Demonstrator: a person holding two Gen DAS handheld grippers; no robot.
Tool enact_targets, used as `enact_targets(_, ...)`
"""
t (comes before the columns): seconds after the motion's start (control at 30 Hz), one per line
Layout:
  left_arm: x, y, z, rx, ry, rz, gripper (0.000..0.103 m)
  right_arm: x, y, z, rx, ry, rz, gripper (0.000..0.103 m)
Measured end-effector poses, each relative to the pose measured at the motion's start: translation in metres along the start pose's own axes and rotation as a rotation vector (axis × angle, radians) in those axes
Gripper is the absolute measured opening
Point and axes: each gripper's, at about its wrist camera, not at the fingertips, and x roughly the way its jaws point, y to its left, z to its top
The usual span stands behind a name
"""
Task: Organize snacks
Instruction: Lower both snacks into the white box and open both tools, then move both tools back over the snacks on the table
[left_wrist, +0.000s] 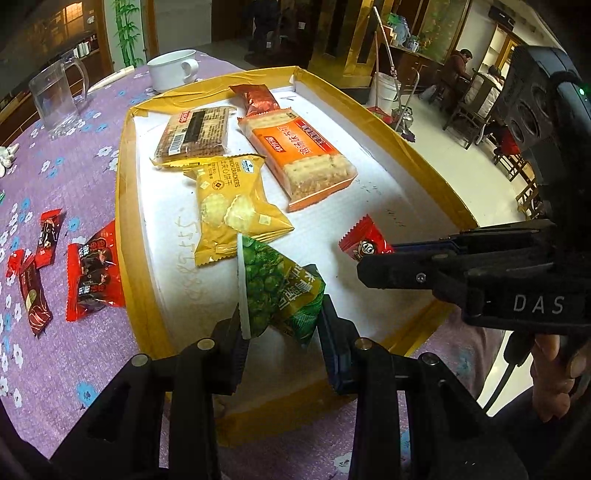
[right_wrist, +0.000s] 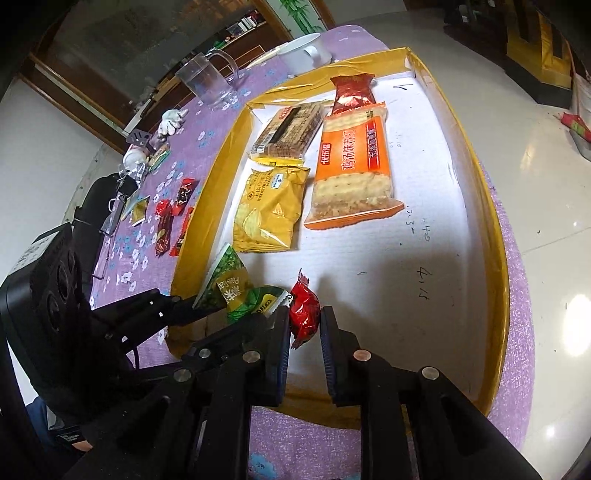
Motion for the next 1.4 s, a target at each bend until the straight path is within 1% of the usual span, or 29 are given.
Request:
enact_targets(0.2,-0.002,-0.002,0.001,0.018,-0.011,0.005,0.032,-0.002,0.000,0.001,0.004,-0.006,-0.015,0.019)
enact_targets(0.3,-0.004,-0.003,0.002,0.021,-0.013,0.013,0.033,-0.003,0.000,0.000,0.011,-0.009,-0.022,0.026)
enact_targets(0.33,-0.005,-0.004,0.002,0.025,-0.015,0.019,0.033,-0.005,0.000,0.000,0.013,-0.013,-0.023,0.031)
enact_targets(0.37,-0.006,-0.004,0.002,0.028,-0.017,0.025,0.033,-0.006,0.000,-0.001,0.013,-0.018,-0.027,0.034)
enact_targets(0.5,-0.010,-0.007,0.002,0.045,-0.035,0.058,0.038,-0.011,0.001,-0.003,0.013,-0.033,-0.029,0.034)
enact_targets(0.57,-0.013,-0.008,0.003,0.054,-0.050,0.080,0.045,-0.013,0.001,-0.004,0.016,-0.038,-0.032,0.034)
enact_targets(0.63,-0.016,-0.008,0.003,0.064,-0.063,0.095,0.047,-0.015,0.001,-0.005,0.017,-0.043,-0.036,0.034)
enact_targets(1.0,-0.032,0.000,0.001,0.075,-0.116,0.151,0.047,-0.020,0.010,-0.012,0.021,-0.063,-0.047,0.034)
enact_targets(1.23,-0.043,0.009,-0.003,0.075,-0.147,0.171,0.047,-0.022,0.021,-0.013,0.015,-0.079,-0.051,0.034)
enact_targets(1.4,-0.052,0.020,-0.008,0.050,-0.168,0.174,0.047,-0.022,0.031,-0.012,0.003,-0.087,-0.054,0.034)
